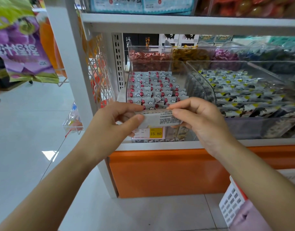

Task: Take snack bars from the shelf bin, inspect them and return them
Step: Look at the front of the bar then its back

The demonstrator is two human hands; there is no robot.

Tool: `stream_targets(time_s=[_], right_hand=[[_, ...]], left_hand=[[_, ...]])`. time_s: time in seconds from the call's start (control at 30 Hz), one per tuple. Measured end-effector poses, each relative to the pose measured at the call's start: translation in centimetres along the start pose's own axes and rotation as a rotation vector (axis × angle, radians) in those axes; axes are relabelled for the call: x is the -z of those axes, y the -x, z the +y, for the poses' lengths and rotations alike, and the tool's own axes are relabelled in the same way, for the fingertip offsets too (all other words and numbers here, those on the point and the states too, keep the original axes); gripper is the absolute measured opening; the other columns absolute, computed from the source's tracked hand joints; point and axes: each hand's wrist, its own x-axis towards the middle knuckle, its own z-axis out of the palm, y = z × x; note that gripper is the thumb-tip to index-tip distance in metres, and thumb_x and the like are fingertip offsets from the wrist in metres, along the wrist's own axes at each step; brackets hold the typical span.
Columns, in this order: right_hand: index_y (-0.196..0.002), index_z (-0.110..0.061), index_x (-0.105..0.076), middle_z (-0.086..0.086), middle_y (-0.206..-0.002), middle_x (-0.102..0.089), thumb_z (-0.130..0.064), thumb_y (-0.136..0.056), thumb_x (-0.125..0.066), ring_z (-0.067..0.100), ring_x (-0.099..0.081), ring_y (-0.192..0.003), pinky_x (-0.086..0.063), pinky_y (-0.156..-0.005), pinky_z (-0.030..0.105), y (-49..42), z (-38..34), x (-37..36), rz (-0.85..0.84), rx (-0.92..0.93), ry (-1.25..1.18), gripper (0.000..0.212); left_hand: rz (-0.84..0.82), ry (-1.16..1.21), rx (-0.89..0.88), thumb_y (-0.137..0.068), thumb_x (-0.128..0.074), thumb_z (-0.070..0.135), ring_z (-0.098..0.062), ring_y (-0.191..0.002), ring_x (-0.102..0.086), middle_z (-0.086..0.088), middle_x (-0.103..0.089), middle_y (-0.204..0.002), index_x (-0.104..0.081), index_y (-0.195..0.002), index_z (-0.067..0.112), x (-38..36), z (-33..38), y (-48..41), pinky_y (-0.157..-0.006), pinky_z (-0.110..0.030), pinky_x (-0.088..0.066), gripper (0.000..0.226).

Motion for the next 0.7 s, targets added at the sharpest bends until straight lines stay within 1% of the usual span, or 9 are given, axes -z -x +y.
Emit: stream_targets(time_s=[0.1,0.2,0.27,0.4,0.47,0.53,0.6,0.63,0.7], right_hand=[[-0.08,-0.016,-0.07,0.003,-0.083,-0.071,-0.013,-0.08,-0.066,0.011,-0.066,-0.08,-0.051,-0.067,0.019,0.1,-0.2,-0.2,0.025,0.055,0.079,0.006],[-0.073,-0.016,-0.068,0.002,-0.076,-0.069,-0.009,-0.081,-0.065,0.01,-0.064,-0.073,-0.052,-0.065,0.018,0.2,-0.2,-0.5,0.06,0.154,0.196,0.011],[-0.072,-0.012,-0.067,0.006,-0.075,-0.068,-0.008,-0.082,-0.065,0.015,-0.062,-0.073,-0.051,-0.067,0.024,0.4,-0.2,-0.7,0.06,0.201,0.235,0.011],[-0.073,-0.012,-0.067,0.006,-0.077,-0.068,-0.009,-0.083,-0.065,0.018,-0.061,-0.073,-0.05,-0.066,0.026,0.5,-0.2,-0.8,0.029,0.224,0.245,0.012],[-0.072,-0.013,-0.067,0.004,-0.077,-0.068,-0.008,-0.083,-0.065,0.017,-0.062,-0.073,-0.05,-0.065,0.024,0.5,-0.1,-0.9,0.017,0.221,0.238,0.012],[-0.072,-0.015,-0.068,0.002,-0.077,-0.068,-0.01,-0.083,-0.066,0.014,-0.063,-0.073,-0.05,-0.064,0.021,0.5,-0.2,-0.8,0.003,0.208,0.231,0.012],[-0.072,-0.016,-0.068,-0.002,-0.077,-0.069,-0.012,-0.083,-0.066,0.007,-0.063,-0.07,-0.051,-0.062,0.02,0.4,-0.2,-0.7,-0.027,0.183,0.229,0.012],[-0.072,-0.016,-0.069,-0.003,-0.075,-0.069,-0.013,-0.083,-0.067,0.004,-0.063,-0.067,-0.05,-0.059,0.018,0.4,-0.2,-0.7,-0.05,0.162,0.221,0.012],[-0.069,-0.013,-0.07,-0.001,-0.071,-0.069,-0.011,-0.082,-0.067,0.004,-0.063,-0.064,-0.049,-0.054,0.014,0.2,-0.3,-0.7,-0.105,0.087,0.156,0.013]], left_hand=[[0.001,-0.085,-0.014,-0.081,-0.065,0.024,-0.011,-0.076,-0.062,0.003,-0.066,-0.083,-0.067,-0.093,0.032,-0.1,0.0,0.1,-0.073,-0.03,-0.056,0.015],[0.008,-0.069,-0.008,-0.079,-0.064,0.023,-0.016,-0.075,-0.061,0.003,-0.064,-0.076,-0.065,-0.082,0.03,-0.4,0.0,0.3,-0.077,-0.038,-0.054,0.008],[0.01,-0.065,-0.005,-0.078,-0.064,0.025,-0.016,-0.073,-0.059,0.002,-0.062,-0.073,-0.063,-0.077,0.027,-0.6,0.0,0.3,-0.074,-0.035,-0.053,0.003],[-0.006,-0.061,0.003,-0.08,-0.062,0.024,-0.012,-0.066,-0.055,-0.002,-0.06,-0.07,-0.062,-0.074,0.015,-0.4,-0.1,0.0,-0.06,-0.016,-0.045,0.011],[-0.02,-0.077,0.001,-0.081,-0.061,0.024,-0.012,-0.065,-0.056,-0.007,-0.062,-0.072,-0.065,-0.074,0.01,0.0,-0.1,-0.2,-0.058,-0.013,-0.044,0.016],[-0.066,-0.094,-0.006,-0.082,-0.063,0.029,-0.006,-0.061,-0.057,-0.005,-0.063,-0.071,-0.067,-0.073,0.007,0.7,0.0,-0.4,-0.057,-0.011,-0.044,0.025],[-0.127,-0.118,-0.028,-0.077,-0.06,0.04,-0.004,-0.06,-0.058,-0.001,-0.065,-0.07,-0.069,-0.072,0.005,1.3,0.1,-0.6,-0.056,-0.01,-0.045,0.037],[-0.144,-0.132,-0.037,-0.074,-0.057,0.043,-0.007,-0.061,-0.059,0.0,-0.066,-0.07,-0.07,-0.072,0.004,1.6,0.1,-0.6,-0.057,-0.01,-0.045,0.04],[-0.155,-0.17,-0.044,-0.075,-0.057,0.041,-0.016,-0.067,-0.061,-0.005,-0.066,-0.071,-0.071,-0.072,0.006,2.0,-0.1,-0.7,-0.059,-0.014,-0.048,0.038]])
